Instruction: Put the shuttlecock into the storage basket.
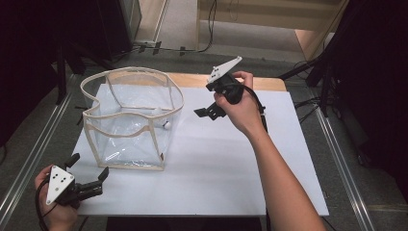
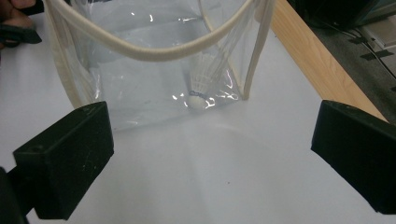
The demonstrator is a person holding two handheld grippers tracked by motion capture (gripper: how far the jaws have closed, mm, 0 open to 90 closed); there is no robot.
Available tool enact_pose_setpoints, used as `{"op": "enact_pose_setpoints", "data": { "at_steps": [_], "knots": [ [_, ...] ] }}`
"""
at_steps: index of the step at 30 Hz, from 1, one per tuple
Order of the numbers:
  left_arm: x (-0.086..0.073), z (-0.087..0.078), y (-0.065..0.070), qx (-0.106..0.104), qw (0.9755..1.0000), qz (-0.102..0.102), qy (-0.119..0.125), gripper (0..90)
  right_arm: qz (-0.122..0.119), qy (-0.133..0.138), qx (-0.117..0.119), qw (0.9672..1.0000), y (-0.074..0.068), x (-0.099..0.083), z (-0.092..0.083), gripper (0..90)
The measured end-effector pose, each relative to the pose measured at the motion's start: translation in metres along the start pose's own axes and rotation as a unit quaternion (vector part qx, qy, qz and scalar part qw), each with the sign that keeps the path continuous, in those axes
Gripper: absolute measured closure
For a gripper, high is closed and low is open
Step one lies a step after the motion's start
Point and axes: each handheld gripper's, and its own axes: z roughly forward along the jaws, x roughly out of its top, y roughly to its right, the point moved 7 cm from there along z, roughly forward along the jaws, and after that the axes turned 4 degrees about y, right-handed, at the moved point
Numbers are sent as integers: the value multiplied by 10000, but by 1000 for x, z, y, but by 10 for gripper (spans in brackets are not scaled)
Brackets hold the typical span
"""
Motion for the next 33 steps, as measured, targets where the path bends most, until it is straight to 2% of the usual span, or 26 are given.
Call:
{"op": "enact_pose_setpoints", "data": {
  "at_steps": [4, 8, 13, 33],
  "knots": [
    [0, 0, 0, -4, 10000, -4, 2, 0, -12, -14, -20, 10000, -2, -5, -1, 0],
    [0, 0, 0, -4, 10000, -6, 4, 0, -21, 146, -65, 9999, -2, -7, -4, 0],
    [0, 0, 0, -2, 10000, -2, 3, 0, -21, 124, -96, 9999, -4, -14, -4, 0],
    [0, 0, 0, 0, 10000, 11, -5, 0, 244, 214, -179, 9993, -5, -49, -13, 0]
  ]
}}
